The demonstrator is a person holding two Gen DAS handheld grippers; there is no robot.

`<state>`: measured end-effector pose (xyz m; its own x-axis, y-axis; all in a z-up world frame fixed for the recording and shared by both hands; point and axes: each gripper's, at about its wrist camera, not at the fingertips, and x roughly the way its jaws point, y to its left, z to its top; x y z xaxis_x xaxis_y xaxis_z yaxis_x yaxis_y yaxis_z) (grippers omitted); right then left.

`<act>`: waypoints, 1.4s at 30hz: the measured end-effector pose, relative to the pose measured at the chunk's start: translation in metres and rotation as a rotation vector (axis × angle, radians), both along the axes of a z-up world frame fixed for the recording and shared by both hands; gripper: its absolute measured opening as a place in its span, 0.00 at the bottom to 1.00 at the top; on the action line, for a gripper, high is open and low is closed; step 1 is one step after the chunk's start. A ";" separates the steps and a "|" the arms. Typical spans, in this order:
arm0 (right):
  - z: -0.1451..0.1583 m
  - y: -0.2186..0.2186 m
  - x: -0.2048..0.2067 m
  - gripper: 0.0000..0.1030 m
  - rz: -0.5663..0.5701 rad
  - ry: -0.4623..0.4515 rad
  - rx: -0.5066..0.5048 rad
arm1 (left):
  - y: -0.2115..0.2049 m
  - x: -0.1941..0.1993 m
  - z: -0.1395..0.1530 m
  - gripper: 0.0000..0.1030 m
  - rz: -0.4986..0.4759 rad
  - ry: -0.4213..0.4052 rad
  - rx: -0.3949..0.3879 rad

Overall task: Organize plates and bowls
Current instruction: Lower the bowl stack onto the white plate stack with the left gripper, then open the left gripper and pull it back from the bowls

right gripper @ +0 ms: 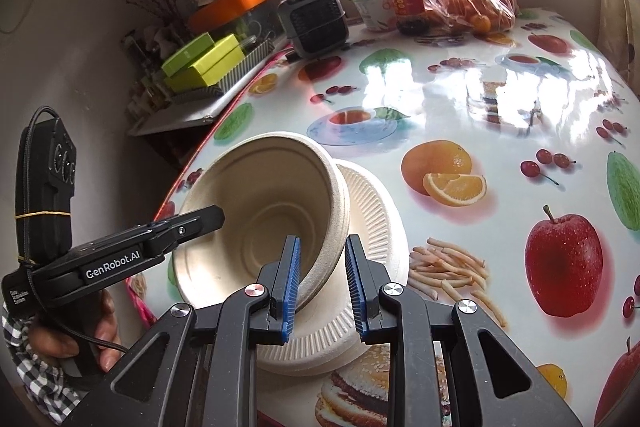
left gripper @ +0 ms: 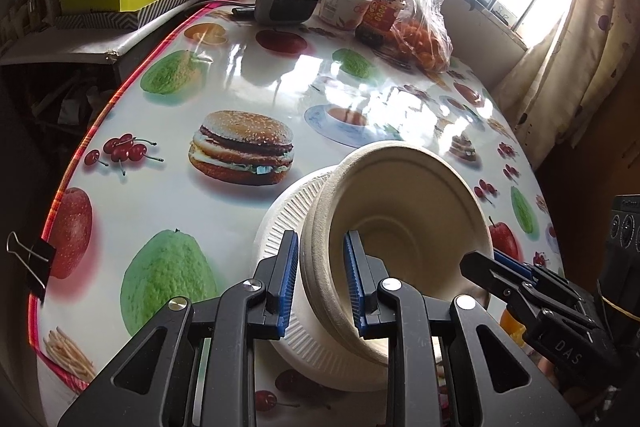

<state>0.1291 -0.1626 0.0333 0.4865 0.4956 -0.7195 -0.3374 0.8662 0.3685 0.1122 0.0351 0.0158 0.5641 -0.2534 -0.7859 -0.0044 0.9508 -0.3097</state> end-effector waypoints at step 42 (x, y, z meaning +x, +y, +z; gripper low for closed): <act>0.007 -0.008 -0.014 0.49 -0.043 -0.067 0.023 | 0.006 -0.018 0.011 0.54 0.043 -0.094 0.072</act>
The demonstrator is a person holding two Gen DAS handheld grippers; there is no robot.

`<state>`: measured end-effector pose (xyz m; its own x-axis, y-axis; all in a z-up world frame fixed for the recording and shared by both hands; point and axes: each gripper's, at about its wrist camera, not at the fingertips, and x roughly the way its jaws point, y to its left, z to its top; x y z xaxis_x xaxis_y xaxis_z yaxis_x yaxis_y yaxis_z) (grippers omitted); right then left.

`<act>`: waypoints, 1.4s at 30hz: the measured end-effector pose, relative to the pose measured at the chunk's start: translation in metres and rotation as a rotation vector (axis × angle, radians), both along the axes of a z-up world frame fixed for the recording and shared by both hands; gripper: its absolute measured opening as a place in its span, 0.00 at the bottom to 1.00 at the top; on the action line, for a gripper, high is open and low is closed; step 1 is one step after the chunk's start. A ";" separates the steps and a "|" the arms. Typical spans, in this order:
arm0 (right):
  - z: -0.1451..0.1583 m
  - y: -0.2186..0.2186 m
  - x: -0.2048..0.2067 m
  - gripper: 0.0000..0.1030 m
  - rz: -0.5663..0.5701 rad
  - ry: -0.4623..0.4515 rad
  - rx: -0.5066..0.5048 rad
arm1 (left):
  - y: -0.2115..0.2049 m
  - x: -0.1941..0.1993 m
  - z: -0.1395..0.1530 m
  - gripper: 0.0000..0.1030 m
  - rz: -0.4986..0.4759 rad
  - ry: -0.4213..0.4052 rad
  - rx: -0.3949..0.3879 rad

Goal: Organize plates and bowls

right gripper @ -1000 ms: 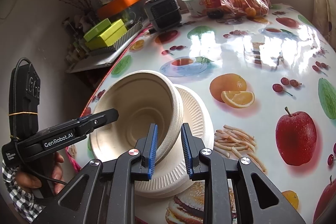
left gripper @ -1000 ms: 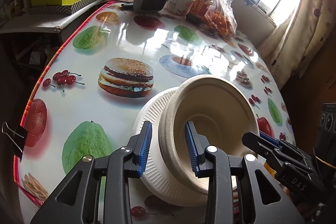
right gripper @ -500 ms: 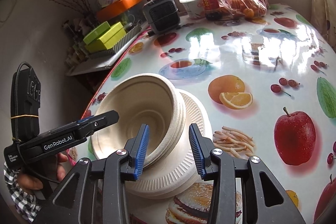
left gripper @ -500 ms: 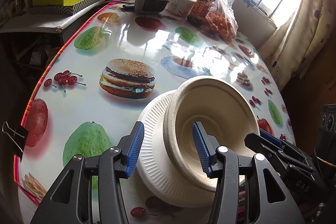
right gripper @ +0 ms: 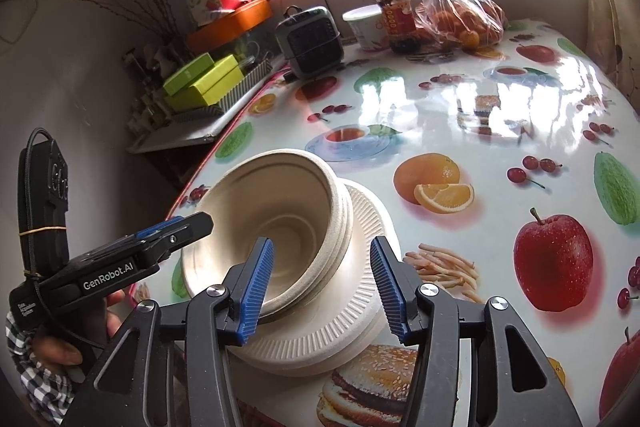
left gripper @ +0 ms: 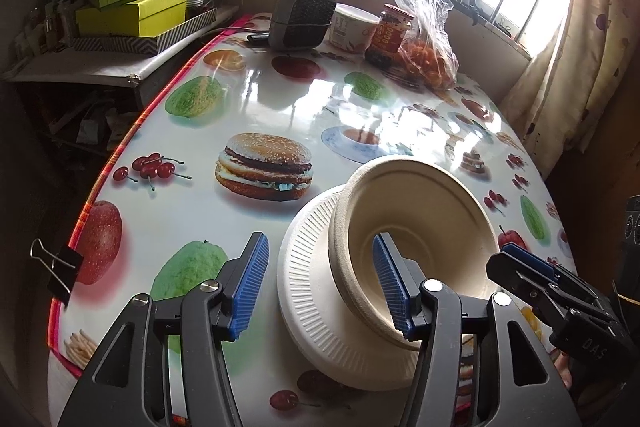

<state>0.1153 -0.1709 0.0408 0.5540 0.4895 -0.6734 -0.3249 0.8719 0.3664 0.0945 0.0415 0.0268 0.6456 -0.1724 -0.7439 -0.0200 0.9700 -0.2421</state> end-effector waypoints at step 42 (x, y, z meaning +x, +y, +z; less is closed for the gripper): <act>-0.026 0.006 -0.103 0.83 -0.032 -0.155 -0.182 | -0.024 -0.102 -0.023 0.66 0.061 -0.108 0.210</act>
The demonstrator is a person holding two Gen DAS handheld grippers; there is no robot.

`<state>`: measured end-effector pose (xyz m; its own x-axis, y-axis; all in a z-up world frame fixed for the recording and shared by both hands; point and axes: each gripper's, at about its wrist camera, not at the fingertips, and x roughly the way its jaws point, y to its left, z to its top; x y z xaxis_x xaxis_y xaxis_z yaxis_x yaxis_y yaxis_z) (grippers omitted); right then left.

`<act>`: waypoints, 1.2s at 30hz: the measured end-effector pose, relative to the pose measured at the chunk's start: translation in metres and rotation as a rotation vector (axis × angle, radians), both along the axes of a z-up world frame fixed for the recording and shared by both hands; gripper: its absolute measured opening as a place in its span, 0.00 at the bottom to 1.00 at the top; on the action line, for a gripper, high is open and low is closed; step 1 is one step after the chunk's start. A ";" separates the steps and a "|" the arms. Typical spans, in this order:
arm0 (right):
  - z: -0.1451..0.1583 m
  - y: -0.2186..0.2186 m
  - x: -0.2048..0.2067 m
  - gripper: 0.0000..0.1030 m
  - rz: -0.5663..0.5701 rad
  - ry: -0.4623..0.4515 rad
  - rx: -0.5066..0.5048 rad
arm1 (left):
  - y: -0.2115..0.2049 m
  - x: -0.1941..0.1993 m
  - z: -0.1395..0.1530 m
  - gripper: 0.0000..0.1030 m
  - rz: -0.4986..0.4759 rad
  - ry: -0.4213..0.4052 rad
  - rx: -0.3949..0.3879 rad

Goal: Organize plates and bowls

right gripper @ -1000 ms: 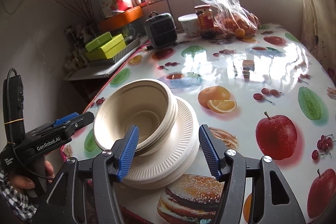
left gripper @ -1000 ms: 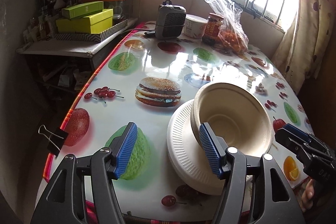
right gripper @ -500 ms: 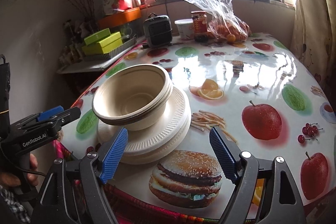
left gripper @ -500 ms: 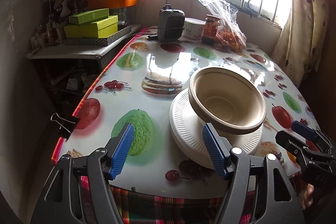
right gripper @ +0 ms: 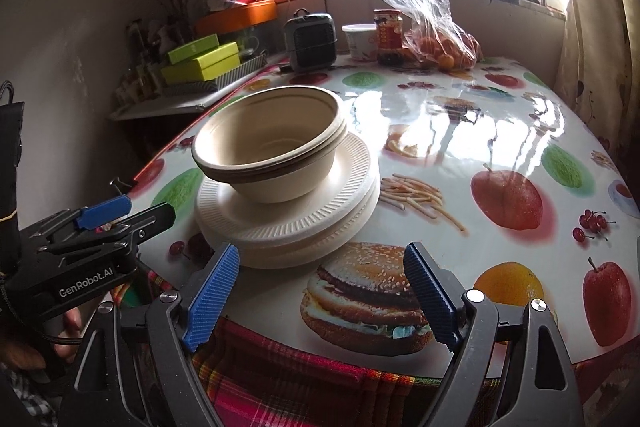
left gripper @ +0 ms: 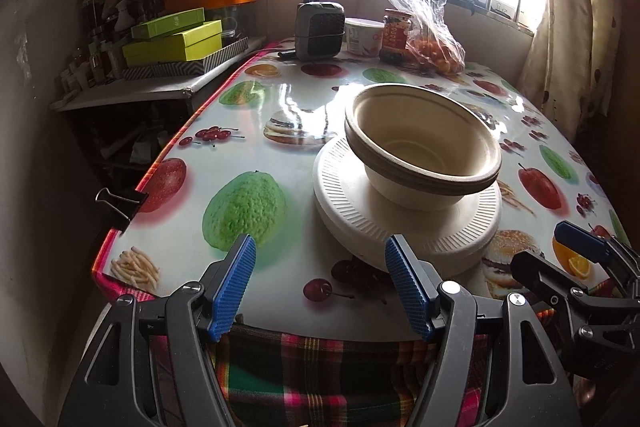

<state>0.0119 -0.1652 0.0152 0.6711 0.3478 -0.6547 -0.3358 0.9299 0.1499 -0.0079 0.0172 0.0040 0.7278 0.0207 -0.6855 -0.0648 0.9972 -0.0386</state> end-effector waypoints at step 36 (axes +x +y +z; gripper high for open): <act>-0.002 -0.004 -0.010 0.83 -0.033 0.004 0.024 | -0.016 -0.008 0.000 0.66 -0.011 0.005 0.056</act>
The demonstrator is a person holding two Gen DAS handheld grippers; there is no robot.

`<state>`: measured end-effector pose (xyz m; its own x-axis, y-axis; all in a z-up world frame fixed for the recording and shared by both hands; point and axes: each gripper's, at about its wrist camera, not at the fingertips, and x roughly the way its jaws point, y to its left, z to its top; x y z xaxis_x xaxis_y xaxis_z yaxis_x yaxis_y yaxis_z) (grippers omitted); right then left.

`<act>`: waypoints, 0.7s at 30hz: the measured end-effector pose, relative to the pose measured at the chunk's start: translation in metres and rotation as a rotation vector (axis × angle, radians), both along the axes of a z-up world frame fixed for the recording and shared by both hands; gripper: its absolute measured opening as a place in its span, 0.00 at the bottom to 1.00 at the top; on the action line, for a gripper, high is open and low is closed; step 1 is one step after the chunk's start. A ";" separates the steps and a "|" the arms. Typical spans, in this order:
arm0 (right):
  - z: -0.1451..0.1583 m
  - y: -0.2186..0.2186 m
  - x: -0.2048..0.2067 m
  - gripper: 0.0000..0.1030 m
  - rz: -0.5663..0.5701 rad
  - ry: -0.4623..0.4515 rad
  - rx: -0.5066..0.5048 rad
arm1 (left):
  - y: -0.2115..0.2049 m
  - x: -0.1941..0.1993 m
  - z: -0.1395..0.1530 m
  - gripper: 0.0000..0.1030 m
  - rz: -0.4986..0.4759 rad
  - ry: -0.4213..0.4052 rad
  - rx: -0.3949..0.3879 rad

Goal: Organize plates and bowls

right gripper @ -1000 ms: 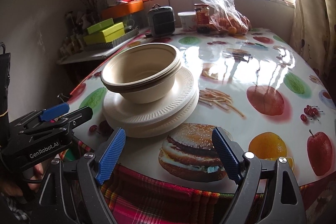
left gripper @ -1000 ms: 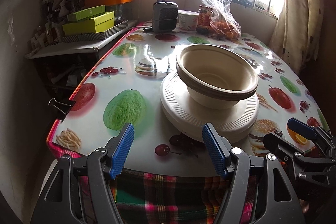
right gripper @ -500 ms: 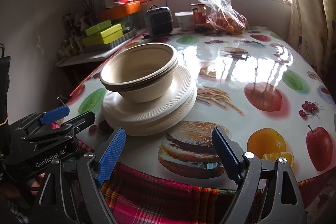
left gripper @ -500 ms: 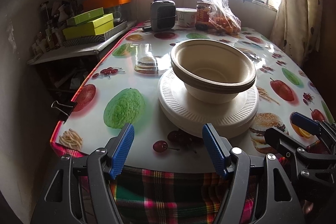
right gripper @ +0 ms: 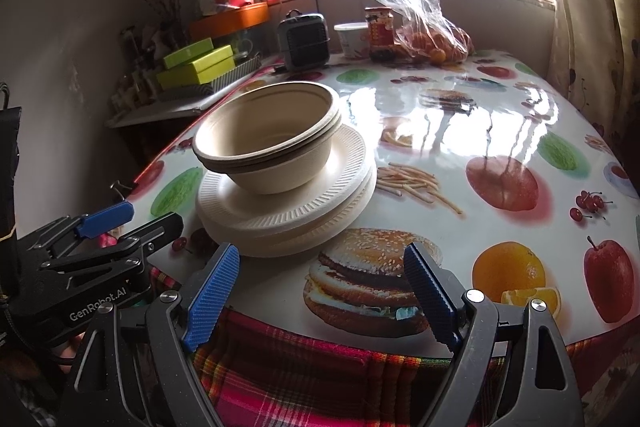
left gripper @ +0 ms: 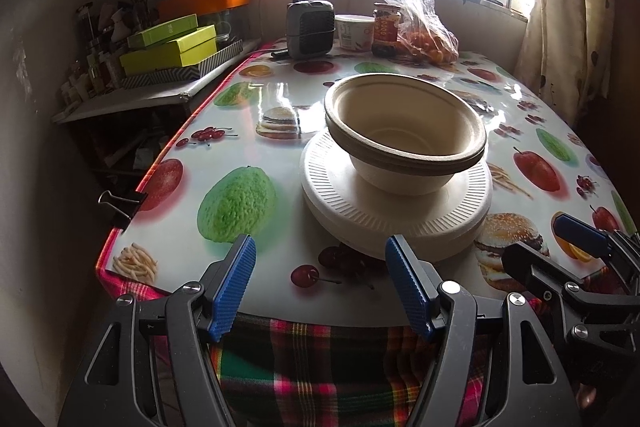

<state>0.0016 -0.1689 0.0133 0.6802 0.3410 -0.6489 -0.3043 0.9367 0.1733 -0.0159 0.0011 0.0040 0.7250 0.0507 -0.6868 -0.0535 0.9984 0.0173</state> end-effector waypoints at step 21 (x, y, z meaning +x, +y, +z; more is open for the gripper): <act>0.000 -0.001 -0.001 0.83 -0.002 -0.002 0.000 | -0.004 -0.002 0.000 0.66 -0.006 0.002 -0.002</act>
